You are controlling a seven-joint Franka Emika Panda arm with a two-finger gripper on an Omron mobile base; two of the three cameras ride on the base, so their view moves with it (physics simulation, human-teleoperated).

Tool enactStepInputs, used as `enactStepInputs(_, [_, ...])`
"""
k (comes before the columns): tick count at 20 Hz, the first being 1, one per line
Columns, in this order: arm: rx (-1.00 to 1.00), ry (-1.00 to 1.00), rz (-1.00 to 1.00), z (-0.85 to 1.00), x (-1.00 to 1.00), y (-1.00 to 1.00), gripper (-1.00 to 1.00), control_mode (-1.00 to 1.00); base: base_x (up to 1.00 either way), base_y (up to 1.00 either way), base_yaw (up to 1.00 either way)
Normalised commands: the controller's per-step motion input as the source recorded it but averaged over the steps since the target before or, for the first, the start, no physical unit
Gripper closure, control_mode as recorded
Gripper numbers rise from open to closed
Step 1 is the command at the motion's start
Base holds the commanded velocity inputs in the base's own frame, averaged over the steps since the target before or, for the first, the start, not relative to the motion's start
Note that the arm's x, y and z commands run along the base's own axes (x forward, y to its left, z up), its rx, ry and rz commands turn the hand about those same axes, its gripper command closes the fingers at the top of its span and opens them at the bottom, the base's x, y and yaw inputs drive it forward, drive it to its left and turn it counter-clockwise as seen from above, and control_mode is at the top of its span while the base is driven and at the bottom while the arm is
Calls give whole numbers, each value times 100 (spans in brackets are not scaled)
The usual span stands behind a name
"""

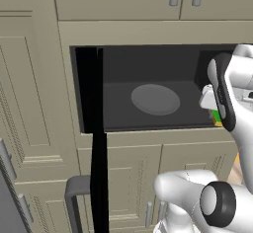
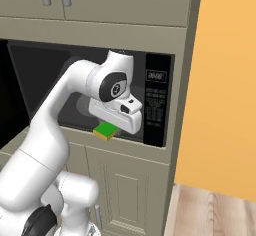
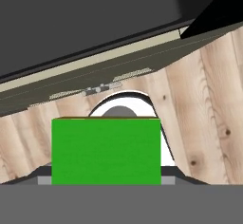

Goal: Place the sponge inside the microwave to prepare for sanitizing.

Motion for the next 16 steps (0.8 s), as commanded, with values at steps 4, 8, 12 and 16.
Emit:
enactStepInputs(4, [0,0,0,0,0,0,100,100,0,2,0])
enactStepInputs(8, [0,-2,0,0,-3,0,100,-100,-1,2,0])
enactStepInputs(12, [0,-11,0,7,-15,1,100,-100,0,0,0])
enactStepInputs(16, [0,-10,0,17,-11,6,100,-100,0,0,0])
